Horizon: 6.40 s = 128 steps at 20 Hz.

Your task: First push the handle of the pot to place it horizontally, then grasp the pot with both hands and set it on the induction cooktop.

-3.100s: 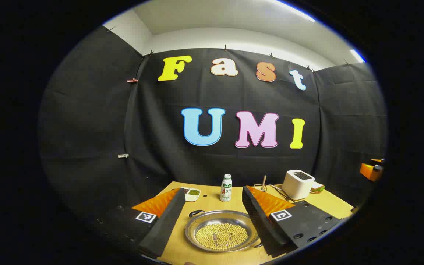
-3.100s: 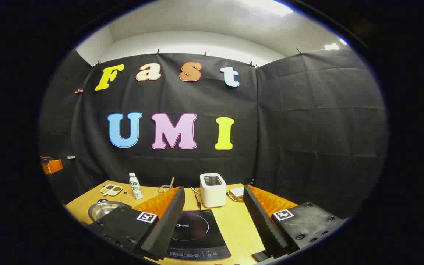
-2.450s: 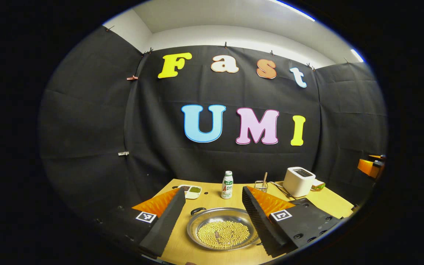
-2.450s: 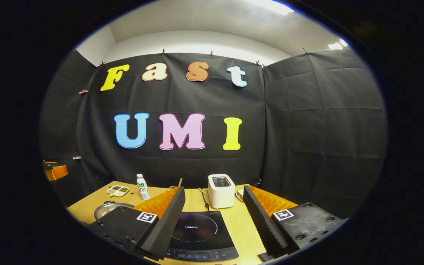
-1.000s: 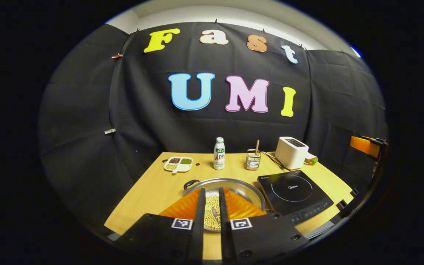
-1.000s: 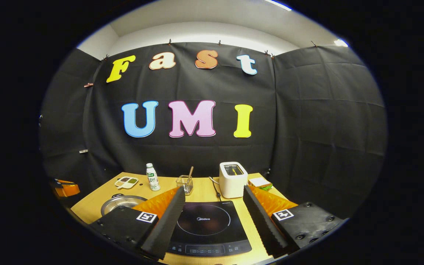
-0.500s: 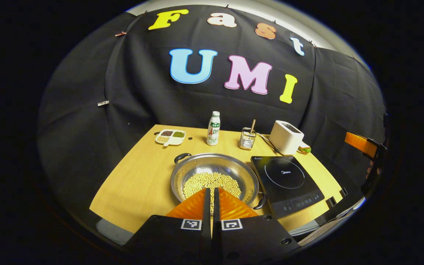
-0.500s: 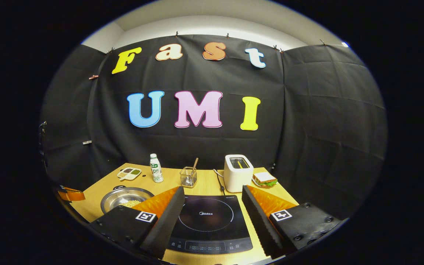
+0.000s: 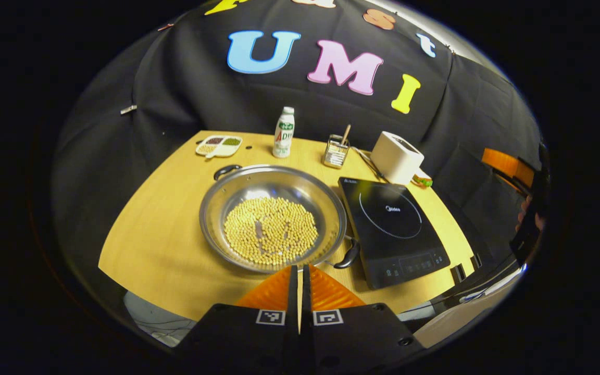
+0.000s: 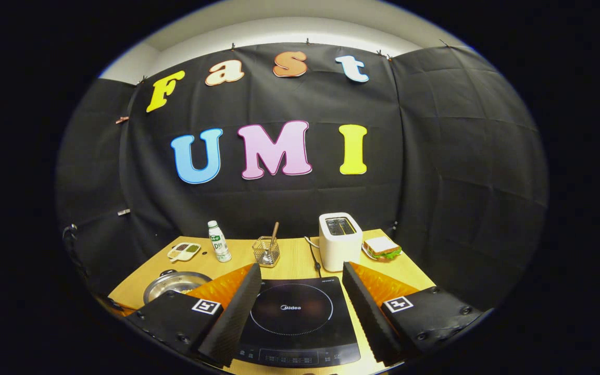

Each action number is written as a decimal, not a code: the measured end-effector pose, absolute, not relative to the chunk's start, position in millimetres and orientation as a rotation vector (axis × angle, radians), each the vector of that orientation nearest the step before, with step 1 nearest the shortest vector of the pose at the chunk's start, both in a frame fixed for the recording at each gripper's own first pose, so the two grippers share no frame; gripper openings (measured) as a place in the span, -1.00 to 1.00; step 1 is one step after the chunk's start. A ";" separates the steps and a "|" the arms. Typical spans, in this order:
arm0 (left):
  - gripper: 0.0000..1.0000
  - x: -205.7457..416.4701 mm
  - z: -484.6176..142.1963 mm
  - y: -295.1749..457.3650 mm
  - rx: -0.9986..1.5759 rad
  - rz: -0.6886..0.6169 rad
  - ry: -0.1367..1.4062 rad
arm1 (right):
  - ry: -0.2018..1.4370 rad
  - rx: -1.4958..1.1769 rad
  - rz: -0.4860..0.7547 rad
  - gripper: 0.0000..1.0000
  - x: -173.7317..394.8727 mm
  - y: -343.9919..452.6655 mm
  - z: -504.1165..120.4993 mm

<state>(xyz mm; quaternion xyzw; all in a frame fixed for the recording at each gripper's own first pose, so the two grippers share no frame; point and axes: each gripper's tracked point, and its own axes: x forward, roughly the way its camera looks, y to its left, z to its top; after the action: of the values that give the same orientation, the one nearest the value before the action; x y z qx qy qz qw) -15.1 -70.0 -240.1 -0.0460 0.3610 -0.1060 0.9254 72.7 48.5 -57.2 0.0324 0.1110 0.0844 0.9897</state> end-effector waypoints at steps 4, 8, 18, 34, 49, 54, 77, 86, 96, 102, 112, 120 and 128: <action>-0.90 -12.9 -265.3 -83.3 -0.063 -0.224 0.848 | 0.227 0.106 0.172 0.94 88.0 34.7 -57.6; -0.90 -4.0 -286.3 -105.8 -0.002 -0.232 0.911 | 0.243 0.125 0.183 0.97 98.5 22.6 -62.4; -0.90 14.3 -325.9 -136.9 0.144 -0.263 1.053 | 0.264 0.150 0.171 0.97 113.3 -19.7 -72.3; -0.87 71.7 -328.7 -177.4 0.175 -0.321 1.057 | 0.261 0.111 0.106 0.97 133.4 -57.5 -77.0; -0.90 123.0 -326.0 -192.9 0.195 -0.362 1.036 | 0.263 0.092 0.028 0.97 135.4 -78.5 -80.3; -0.90 138.8 -325.3 -195.3 0.190 -0.365 1.022 | 0.265 0.083 0.015 0.97 134.1 -80.8 -80.7; -0.85 133.2 -269.9 -187.6 0.106 -0.364 0.795 | 0.274 0.035 0.032 0.97 103.3 -53.6 -78.0; 0.92 117.5 -191.0 -110.4 -0.115 -0.284 0.573 | 0.343 0.013 0.194 0.97 106.2 32.6 -98.2; 0.91 126.2 -185.5 41.5 -0.120 -0.070 0.562 | 0.472 0.060 0.343 0.97 129.6 167.3 -128.0; 0.92 174.9 -210.9 95.2 -0.052 -0.053 0.568 | 0.593 0.049 0.396 0.97 145.5 235.5 -176.5; 0.91 212.7 -267.3 118.0 -0.090 -0.076 0.623 | 0.791 0.014 0.471 0.99 158.6 301.5 -288.9; 0.92 236.0 -296.3 103.1 -0.069 -0.128 0.694 | 0.878 0.089 0.437 0.99 165.8 311.1 -330.2; 0.91 249.1 -328.7 92.1 -0.067 -0.190 0.775 | 0.881 0.042 0.456 0.97 164.4 326.9 -345.8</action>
<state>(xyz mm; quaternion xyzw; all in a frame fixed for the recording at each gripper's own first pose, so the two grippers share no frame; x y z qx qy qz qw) 249.1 92.1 -328.7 -0.0328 0.3774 -0.0923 0.9208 164.4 326.9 -345.8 0.0200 0.4226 0.2189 0.8793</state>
